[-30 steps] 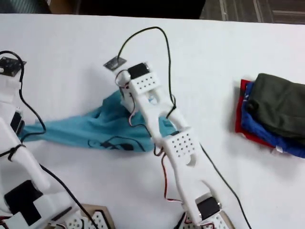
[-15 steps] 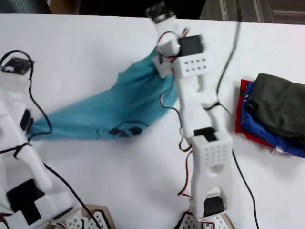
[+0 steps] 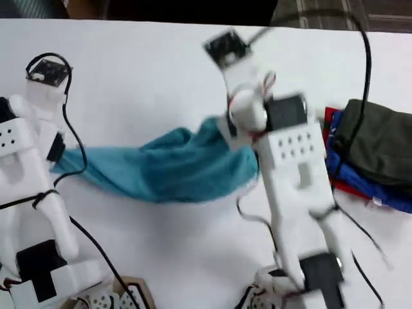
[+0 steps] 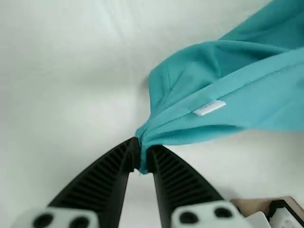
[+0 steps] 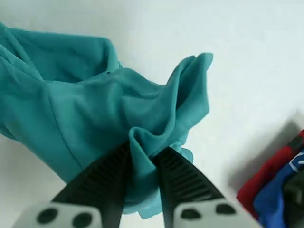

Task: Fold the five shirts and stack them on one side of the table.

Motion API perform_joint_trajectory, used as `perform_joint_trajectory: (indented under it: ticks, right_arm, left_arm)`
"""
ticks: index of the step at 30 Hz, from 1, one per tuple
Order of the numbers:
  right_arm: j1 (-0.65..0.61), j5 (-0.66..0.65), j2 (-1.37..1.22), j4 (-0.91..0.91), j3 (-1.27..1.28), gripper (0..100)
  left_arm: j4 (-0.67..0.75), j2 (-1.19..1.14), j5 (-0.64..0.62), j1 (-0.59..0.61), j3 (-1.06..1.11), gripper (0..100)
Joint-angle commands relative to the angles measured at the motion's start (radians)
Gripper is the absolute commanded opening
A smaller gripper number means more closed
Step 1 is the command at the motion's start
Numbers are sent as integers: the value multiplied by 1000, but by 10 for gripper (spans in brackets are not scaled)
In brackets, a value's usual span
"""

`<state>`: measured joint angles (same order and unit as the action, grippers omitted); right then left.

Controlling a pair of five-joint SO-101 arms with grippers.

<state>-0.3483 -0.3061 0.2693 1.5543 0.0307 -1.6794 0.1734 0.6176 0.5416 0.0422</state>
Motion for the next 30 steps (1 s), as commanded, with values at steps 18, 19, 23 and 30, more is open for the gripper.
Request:
perform_joint_trajectory:
  ticks: [18,19,23,30]
  right_arm:
    - [136,-189,648,-160,629,297]
    - [137,-186,667,-148,585,292]
    - [148,-181,633,-186,572,240]
    - [168,-164,272,-466,683,226]
  left_arm:
    - [-72,34,69,-8,-39,41]
    - [-72,34,69,-8,-39,41]
    - [-72,34,69,-8,-39,41]
    - [-72,34,66,-8,-38,41]
